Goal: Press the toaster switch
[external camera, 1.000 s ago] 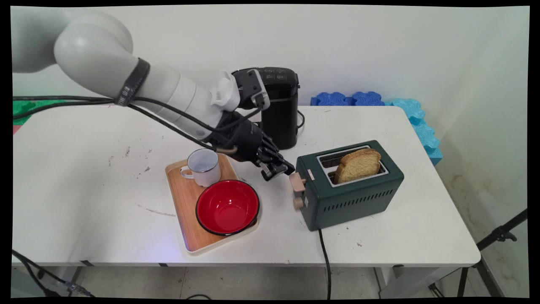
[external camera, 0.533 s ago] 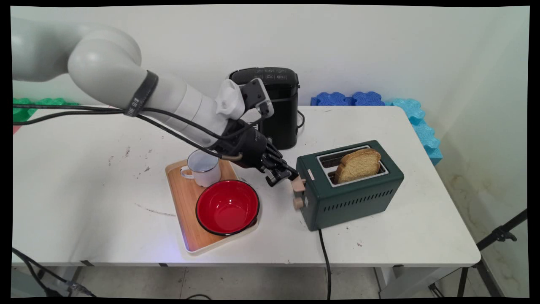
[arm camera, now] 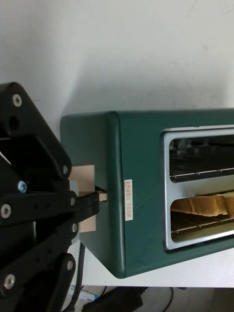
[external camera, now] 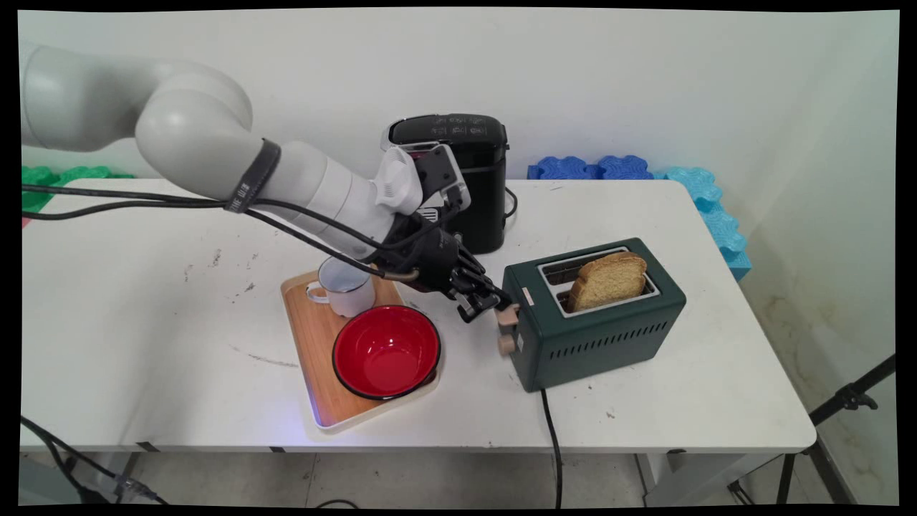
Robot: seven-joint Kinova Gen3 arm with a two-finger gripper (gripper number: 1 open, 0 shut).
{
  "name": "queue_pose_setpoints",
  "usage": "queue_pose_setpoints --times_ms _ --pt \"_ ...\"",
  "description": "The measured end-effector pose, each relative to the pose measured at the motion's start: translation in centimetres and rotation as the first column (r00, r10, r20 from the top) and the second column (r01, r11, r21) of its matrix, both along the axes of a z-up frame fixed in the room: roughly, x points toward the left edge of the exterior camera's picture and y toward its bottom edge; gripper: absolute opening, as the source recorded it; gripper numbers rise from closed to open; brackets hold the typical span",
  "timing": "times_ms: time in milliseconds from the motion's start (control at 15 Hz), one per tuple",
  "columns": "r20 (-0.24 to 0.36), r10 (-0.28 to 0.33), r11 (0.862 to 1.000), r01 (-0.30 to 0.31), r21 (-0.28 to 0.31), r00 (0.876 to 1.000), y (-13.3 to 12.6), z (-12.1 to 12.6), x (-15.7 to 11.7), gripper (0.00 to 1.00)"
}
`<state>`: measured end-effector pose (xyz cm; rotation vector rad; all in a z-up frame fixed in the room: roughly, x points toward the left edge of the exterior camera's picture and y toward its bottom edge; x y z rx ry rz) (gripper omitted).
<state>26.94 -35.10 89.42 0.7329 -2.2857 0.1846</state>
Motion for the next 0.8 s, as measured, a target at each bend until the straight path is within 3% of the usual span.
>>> queue_pose_setpoints --times_ms 800 --pt "-0.002 -0.01 1.0 0.01 -0.018 1.0 0.5 -2.2 0.1 0.0"
